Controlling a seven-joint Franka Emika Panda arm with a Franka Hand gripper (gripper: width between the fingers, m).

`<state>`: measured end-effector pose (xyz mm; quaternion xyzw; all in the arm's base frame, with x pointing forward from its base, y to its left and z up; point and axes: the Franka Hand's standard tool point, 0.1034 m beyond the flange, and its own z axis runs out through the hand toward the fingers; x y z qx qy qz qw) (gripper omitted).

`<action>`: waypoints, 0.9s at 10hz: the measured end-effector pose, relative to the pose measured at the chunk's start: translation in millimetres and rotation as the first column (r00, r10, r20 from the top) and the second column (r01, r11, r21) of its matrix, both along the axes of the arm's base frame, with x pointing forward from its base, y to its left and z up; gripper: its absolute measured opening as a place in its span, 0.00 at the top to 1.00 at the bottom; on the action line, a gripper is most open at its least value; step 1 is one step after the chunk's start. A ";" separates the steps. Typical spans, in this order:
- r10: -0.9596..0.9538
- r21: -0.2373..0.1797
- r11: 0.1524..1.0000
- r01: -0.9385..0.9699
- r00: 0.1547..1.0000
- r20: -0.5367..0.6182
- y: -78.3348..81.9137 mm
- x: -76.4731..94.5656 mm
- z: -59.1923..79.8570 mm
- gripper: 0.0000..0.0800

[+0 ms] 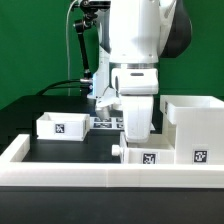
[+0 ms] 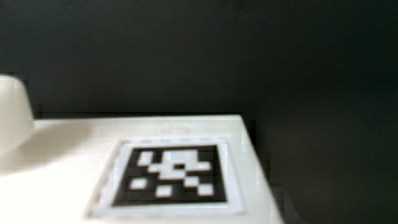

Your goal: Assemble drawer

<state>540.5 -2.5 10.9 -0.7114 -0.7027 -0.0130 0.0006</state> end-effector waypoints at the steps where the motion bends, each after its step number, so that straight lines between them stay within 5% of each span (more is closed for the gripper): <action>1: -0.001 0.000 1.000 0.001 1.000 0.000 -0.3 0.0 0.0 0.95; 9: 0.015 -0.008 1.000 -0.015 1.000 -0.009 3.4 4.5 0.9 0.95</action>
Offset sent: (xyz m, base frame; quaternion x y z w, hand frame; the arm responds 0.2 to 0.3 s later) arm 0.0081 0.0135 0.0010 0.0114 -0.0242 -0.0517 0.9983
